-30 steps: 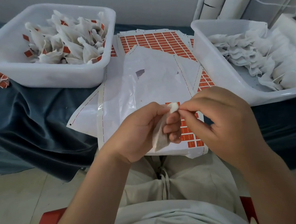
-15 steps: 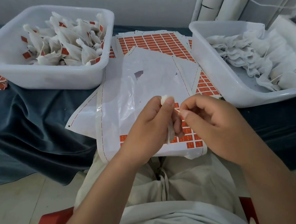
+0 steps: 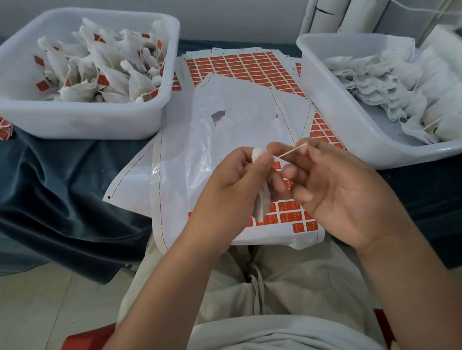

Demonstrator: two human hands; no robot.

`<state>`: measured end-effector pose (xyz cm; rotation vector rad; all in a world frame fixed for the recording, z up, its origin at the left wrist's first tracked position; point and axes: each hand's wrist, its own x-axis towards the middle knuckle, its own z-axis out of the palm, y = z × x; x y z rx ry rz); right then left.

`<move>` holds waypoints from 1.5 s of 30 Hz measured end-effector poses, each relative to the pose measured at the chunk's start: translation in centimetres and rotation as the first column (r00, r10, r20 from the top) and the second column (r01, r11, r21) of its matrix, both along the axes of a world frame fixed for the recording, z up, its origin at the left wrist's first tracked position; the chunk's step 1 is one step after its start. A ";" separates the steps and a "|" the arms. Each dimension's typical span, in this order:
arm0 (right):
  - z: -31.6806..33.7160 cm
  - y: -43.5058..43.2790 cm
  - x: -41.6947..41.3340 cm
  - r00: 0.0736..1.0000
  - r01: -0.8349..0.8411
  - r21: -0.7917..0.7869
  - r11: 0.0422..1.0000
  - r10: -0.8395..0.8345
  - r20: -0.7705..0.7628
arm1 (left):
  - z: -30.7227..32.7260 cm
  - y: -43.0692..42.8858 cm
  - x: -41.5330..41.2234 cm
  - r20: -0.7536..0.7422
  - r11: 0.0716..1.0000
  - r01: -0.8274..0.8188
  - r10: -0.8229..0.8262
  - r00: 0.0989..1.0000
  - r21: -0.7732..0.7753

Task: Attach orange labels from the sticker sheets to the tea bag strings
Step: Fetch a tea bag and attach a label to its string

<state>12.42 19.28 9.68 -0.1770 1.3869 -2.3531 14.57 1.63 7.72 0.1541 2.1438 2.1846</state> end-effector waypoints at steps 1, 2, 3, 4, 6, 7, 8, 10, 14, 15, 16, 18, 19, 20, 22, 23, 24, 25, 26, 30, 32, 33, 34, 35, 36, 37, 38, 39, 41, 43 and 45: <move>0.0 0.0 0.0 1.000 -0.006 -0.062 0.998 0.008 0.030 | 0.0 -0.1 0.0 0.010 1.000 -0.024 0.024 1.000 0.004; 0.1 0.0 0.0 0.998 -0.013 -0.102 0.995 0.018 0.052 | -0.1 -0.1 -0.1 0.017 0.999 -0.044 0.044 0.999 0.001; 0.1 0.0 0.0 0.998 -0.020 -0.121 0.992 0.028 0.062 | -0.2 -0.2 -0.2 0.019 0.998 -0.057 0.058 0.998 -0.012; 0.1 0.0 -0.1 0.997 -0.029 -0.123 0.992 0.037 0.062 | -0.3 -0.3 -0.2 0.016 0.997 -0.063 0.063 0.998 -0.032; 0.3 0.1 -0.1 0.999 -0.023 -0.089 0.996 0.027 0.037 | -0.4 -0.5 -0.4 0.001 0.994 -0.051 0.052 0.999 -0.092; 0.4 0.1 -0.1 1.000 -0.012 -0.065 0.998 0.013 0.018 | -0.4 -0.5 -0.4 -0.009 0.992 -0.034 0.033 0.999 -0.119; 0.4 0.1 0.0 1.000 -0.003 -0.049 0.999 0.003 0.001 | -0.4 -0.6 -0.4 -0.020 0.991 -0.014 0.011 1.000 -0.133; 0.4 0.2 0.0 1.000 -0.002 -0.042 0.999 0.002 -0.011 | -0.5 -0.6 -0.4 -0.058 0.991 -0.005 -0.002 0.998 -0.133; 0.3 -0.1 0.4 1.000 -0.002 -0.014 1.000 0.002 0.009 | -0.7 -0.2 -0.4 -0.158 0.975 -0.126 0.097 0.983 -0.186; 0.4 -0.2 0.4 0.999 0.009 -0.004 1.000 -0.009 0.033 | -0.7 -0.1 -0.3 -0.153 0.970 -0.145 0.116 0.981 -0.194; 0.5 -0.1 0.4 0.998 0.025 0.004 1.000 -0.025 0.066 | -0.8 0.0 -0.4 -0.141 0.967 -0.152 0.125 0.982 -0.202; 1.0 0.4 0.2 0.989 0.055 0.012 0.998 -0.056 0.139 | -1.0 0.0 -0.4 -0.126 0.959 -0.135 0.106 0.986 -0.249; 1.2 0.7 0.1 0.984 0.063 0.012 0.998 -0.064 0.167 | -1.1 -0.1 -0.4 -0.120 0.953 -0.116 0.086 0.989 -0.278; 1.4 1.1 0.0 0.980 0.065 0.010 0.998 -0.066 0.186 | -1.2 -0.1 -0.4 -0.116 0.950 -0.099 0.067 0.991 -0.296; 1.6 1.5 0.0 0.978 0.068 0.014 0.998 -0.069 0.196 | -1.2 -0.3 -0.5 -0.107 0.952 -0.059 0.028 0.994 -0.302; 1.7 1.6 0.1 0.979 0.072 0.023 0.997 -0.075 0.188 | -1.1 -0.4 -0.4 -0.099 0.954 -0.033 0.003 0.995 -0.297; 1.7 1.5 0.2 0.982 0.077 0.031 0.997 -0.081 0.173 | -1.0 -0.5 -0.4 -0.089 0.956 -0.005 -0.022 0.996 -0.294; 1.7 1.5 0.2 0.985 0.080 0.043 0.996 -0.086 0.149 | -0.9 -0.6 -0.4 -0.083 0.954 0.020 -0.046 0.995 -0.299; 1.7 1.4 0.3 0.989 0.084 0.063 0.994 -0.091 0.114 | -0.9 -0.7 -0.3 -0.083 0.949 0.042 -0.071 0.994 -0.312; 1.7 1.2 0.4 0.986 0.153 0.214 0.965 -0.136 -0.093 | -0.6 -0.8 0.0 -0.121 0.931 0.100 -0.150 0.981 -0.350; 1.7 0.9 0.6 0.976 0.183 0.229 0.956 -0.149 -0.158 | -0.4 -0.7 0.1 -0.146 0.920 0.112 -0.178 0.973 -0.375; 1.6 0.7 0.7 0.975 0.175 0.198 0.964 -0.143 -0.167 | -0.4 -0.5 0.2 -0.165 0.914 0.114 -0.190 0.968 -0.389; 1.6 0.6 0.8 0.979 0.152 0.142 0.978 -0.129 -0.160 | -0.4 -0.4 0.2 -0.192 0.911 0.105 -0.195 0.962 -0.399; 1.7 0.4 0.9 0.983 0.128 0.075 0.989 -0.116 -0.144 | -0.5 -0.3 0.3 -0.214 0.915 0.094 -0.189 0.958 -0.391; 1.7 0.5 0.8 0.985 0.119 0.011 0.993 -0.117 -0.128 | -0.6 -0.3 0.2 -0.224 0.921 0.083 -0.178 0.958 -0.380; 1.7 0.7 0.6 0.984 0.135 -0.038 0.990 -0.138 -0.115 | -0.8 -0.3 0.1 -0.220 0.921 0.073 -0.168 0.961 -0.383; 1.7 1.2 0.3 0.979 0.168 -0.064 0.984 -0.174 -0.104 | -1.1 -0.3 -0.1 -0.202 0.903 0.061 -0.160 0.966 -0.424; 1.8 1.9 0.0 0.972 0.210 -0.062 0.976 -0.215 -0.096 | -1.6 -0.3 -0.3 -0.182 0.867 0.047 -0.157 0.971 -0.497; 1.7 3.4 -1.0 0.951 0.301 0.027 0.953 -0.298 -0.086 | -2.7 0.0 -0.7 -0.198 0.731 -0.012 -0.169 0.966 -0.682; 1.0 4.7 -2.0 0.931 0.364 0.230 0.903 -0.351 -0.097 | -4.2 0.9 -0.7 -0.203 0.571 -0.025 -0.250 0.947 -0.821; -0.1 5.9 -2.7 0.938 0.341 0.534 0.774 -0.320 -0.134 | -6.1 2.4 -0.4 -0.208 0.385 -0.059 -0.358 0.910 -0.921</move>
